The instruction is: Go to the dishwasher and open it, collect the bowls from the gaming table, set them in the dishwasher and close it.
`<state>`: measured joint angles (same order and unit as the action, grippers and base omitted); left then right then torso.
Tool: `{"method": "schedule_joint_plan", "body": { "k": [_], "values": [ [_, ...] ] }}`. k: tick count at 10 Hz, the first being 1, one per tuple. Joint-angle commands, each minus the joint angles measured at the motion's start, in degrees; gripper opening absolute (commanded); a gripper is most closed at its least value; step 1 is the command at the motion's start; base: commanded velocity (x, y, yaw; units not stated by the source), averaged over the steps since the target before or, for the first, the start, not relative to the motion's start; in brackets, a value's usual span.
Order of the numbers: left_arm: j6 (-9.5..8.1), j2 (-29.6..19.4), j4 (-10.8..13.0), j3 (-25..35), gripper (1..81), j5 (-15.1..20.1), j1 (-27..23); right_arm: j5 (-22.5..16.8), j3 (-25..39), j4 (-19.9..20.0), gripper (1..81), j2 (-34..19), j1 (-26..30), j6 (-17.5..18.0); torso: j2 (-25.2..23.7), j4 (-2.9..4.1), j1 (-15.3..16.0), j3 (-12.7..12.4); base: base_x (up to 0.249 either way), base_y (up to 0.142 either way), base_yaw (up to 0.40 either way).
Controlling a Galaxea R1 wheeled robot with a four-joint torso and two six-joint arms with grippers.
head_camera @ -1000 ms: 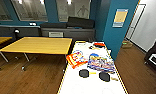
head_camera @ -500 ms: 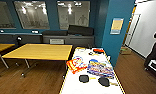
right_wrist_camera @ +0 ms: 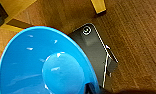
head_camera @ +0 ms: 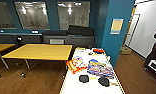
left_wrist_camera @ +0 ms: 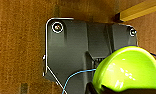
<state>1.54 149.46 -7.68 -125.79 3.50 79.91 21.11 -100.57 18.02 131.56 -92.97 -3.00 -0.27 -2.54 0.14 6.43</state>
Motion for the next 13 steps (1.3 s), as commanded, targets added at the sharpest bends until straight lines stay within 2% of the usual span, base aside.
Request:
{"method": "schedule_joint_plan", "body": {
  "k": [1, 6, 7, 11, 13],
  "values": [
    [0.49, -0.4, 0.6, -1.0, 1.0, 3.7, -1.9, -4.1, -0.7, -1.8, 1.0, -1.3, 1.2, -0.3, 0.0, 0.00, 0.0, 0.0, -0.078, 0.000, 0.000],
    [0.49, 2.3, 1.0, -6.8, 1.0, 3.6, -0.6, -7.7, -10.9, -1.6, 1.0, 4.5, 1.3, -0.2, 0.0, 0.00, -0.1, 0.0, -0.085, 0.000, 0.000],
    [0.49, 3.0, 1.7, -8.1, 1.0, 3.6, -0.4, -7.8, -13.1, -1.6, 1.0, 5.6, 1.3, -0.1, 0.0, 0.00, -0.1, 0.0, -0.103, 0.000, 0.000],
    [0.49, 6.3, 2.8, -13.8, 1.0, 3.7, -0.2, -9.0, -17.4, -1.5, 1.0, 6.7, 1.3, -0.1, -0.1, 0.00, -0.1, 0.0, -0.103, 0.000, 0.000],
    [0.49, 7.1, 3.2, -15.1, 1.0, 3.7, -0.2, -10.5, -22.4, -1.1, 1.0, 9.0, 1.2, 0.2, -0.1, 0.00, -0.1, 0.0, -0.103, 0.000, 0.000]
  ]
}}
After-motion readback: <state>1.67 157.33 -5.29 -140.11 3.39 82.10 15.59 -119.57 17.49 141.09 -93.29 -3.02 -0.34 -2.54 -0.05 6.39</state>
